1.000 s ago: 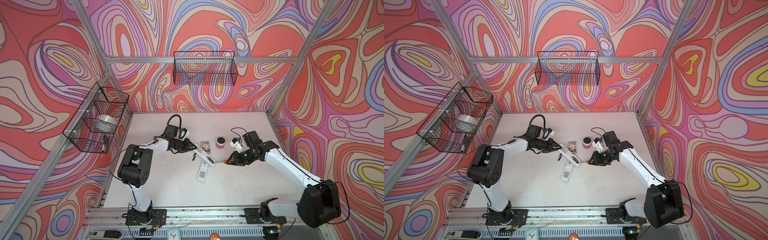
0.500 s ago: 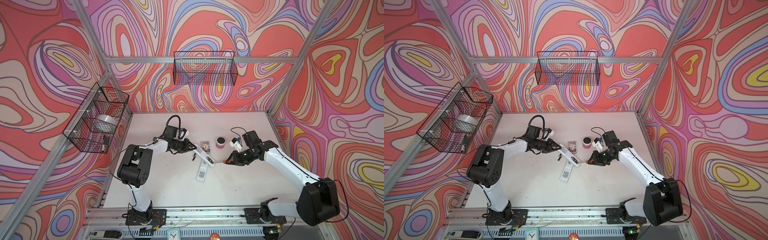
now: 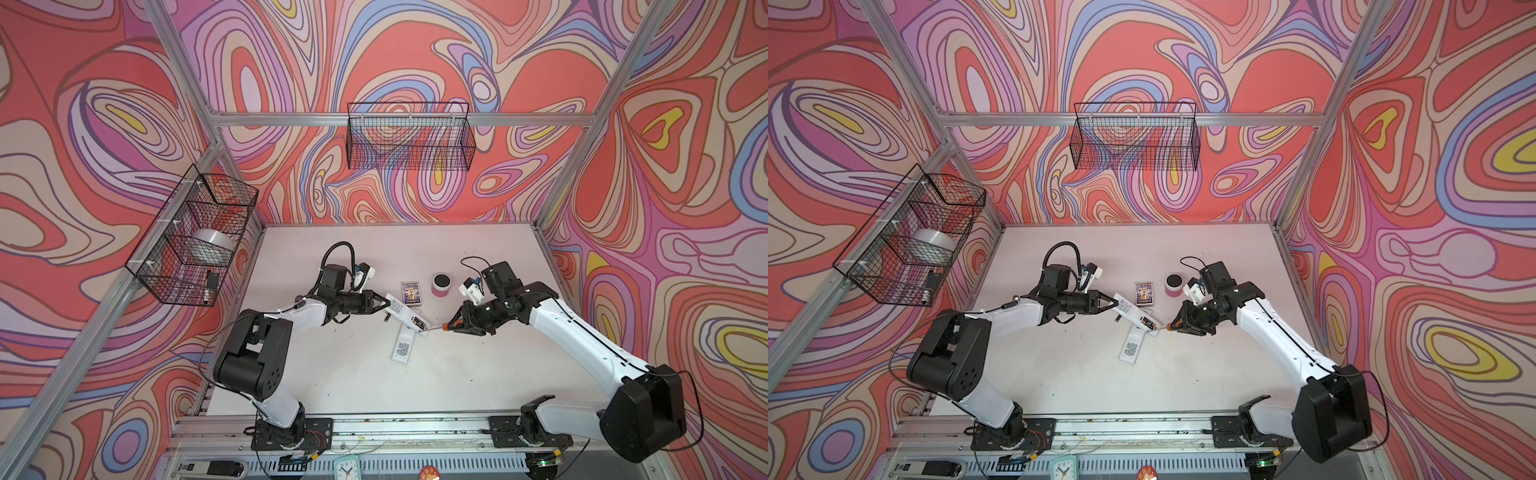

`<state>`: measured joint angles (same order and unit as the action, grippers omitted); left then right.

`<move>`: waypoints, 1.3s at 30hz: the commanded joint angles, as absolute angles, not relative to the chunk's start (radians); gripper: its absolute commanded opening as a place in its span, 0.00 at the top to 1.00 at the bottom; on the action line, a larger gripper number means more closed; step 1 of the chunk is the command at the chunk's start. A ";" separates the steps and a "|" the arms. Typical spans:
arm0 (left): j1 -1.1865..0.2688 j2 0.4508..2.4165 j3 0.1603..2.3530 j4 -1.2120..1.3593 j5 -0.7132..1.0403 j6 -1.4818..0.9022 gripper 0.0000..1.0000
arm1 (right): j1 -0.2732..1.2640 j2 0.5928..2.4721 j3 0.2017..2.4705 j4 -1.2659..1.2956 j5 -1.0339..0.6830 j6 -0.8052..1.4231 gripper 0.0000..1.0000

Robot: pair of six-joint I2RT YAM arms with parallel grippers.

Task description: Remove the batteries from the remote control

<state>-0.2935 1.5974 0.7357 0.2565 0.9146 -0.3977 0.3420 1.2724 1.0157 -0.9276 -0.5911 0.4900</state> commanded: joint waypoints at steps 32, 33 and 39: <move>-0.272 1.528 0.667 0.479 0.959 -0.243 1.00 | 0.468 1.550 1.389 -1.008 -0.444 0.526 0.94; -0.272 1.529 0.669 0.478 0.960 -0.242 1.00 | 0.468 1.554 1.394 -1.005 -0.449 0.526 0.94; -0.271 1.535 0.678 0.469 0.958 -0.236 1.00 | 0.468 1.563 1.417 -1.019 -0.438 0.512 0.94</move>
<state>-0.2756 1.5459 0.6525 0.4713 0.9424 -0.2726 0.4606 1.5433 1.3891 -1.0451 -0.4519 0.5331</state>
